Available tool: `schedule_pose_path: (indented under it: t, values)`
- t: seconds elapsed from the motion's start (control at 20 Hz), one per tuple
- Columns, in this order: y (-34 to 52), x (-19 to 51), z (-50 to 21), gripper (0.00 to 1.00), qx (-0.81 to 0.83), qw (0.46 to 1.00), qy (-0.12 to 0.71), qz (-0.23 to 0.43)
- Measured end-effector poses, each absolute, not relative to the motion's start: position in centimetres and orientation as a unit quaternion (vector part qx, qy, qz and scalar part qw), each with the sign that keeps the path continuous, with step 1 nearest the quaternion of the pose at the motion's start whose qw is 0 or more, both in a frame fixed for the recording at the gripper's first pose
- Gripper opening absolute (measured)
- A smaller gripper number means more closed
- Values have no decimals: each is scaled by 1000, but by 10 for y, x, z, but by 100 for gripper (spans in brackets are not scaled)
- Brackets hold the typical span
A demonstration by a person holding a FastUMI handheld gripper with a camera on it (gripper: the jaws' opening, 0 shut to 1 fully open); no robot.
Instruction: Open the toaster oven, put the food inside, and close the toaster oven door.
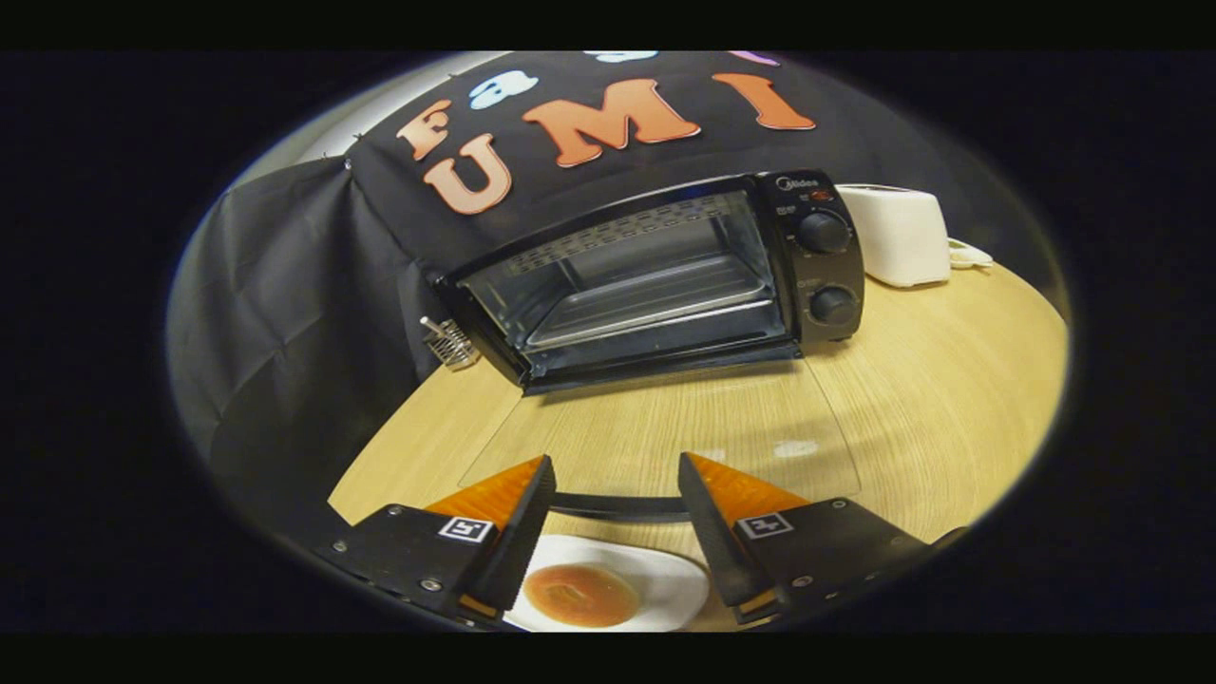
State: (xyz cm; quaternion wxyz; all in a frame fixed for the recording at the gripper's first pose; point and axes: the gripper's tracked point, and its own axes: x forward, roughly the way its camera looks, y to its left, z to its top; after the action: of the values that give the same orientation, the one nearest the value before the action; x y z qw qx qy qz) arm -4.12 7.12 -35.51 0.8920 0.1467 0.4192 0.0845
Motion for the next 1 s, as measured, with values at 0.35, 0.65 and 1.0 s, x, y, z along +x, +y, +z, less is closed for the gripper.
schedule_pose_path:
  t: [0.35,0.65,1.0]
  values:
    - [75,-72,-337,86,65,904,407,109]
    - [97,-138,-320,99,51,896,407,170]
    - [99,-168,-345,99,-26,887,425,178]
